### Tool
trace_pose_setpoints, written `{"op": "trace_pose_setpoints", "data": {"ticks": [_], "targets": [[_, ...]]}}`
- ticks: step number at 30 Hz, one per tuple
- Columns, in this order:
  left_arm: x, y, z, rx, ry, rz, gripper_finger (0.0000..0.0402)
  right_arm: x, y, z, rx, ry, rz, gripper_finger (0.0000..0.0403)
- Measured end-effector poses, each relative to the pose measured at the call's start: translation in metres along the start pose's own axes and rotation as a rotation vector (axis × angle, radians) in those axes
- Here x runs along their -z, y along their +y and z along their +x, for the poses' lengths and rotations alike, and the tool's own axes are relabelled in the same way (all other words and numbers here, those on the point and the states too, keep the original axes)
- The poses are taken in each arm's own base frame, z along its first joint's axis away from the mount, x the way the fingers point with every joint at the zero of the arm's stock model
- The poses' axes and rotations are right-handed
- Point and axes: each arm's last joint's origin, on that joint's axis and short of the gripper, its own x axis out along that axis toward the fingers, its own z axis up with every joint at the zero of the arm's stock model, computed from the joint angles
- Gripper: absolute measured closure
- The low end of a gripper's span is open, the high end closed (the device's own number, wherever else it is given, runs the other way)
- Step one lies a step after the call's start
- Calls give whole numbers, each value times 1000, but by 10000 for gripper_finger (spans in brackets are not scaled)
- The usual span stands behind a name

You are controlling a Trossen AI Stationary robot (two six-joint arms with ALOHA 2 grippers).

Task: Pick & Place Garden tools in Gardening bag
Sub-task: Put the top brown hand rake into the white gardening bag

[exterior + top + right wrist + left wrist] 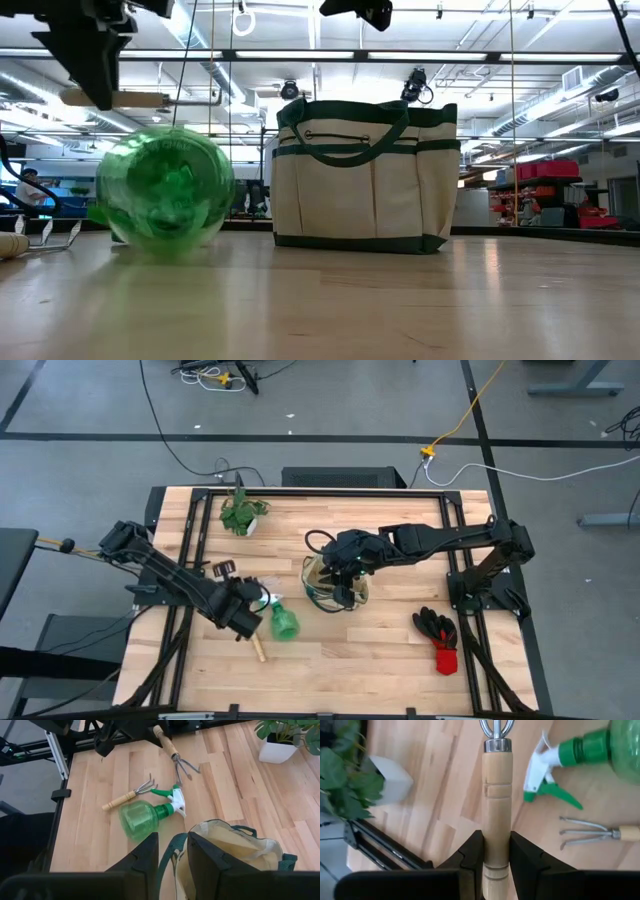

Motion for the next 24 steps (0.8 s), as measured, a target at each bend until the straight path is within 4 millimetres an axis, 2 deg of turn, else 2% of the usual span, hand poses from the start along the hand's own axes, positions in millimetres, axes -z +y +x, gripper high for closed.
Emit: {"op": "trace_pose_setpoints", "data": {"ticks": [7,24], "targets": [[-9,3,-12,-31,-105,-6,328,0,0,0,0,-1,4,301],[-39,22,-67,-128,-457,-60,328,-4,1,0,-8,-39,1,301]]}}
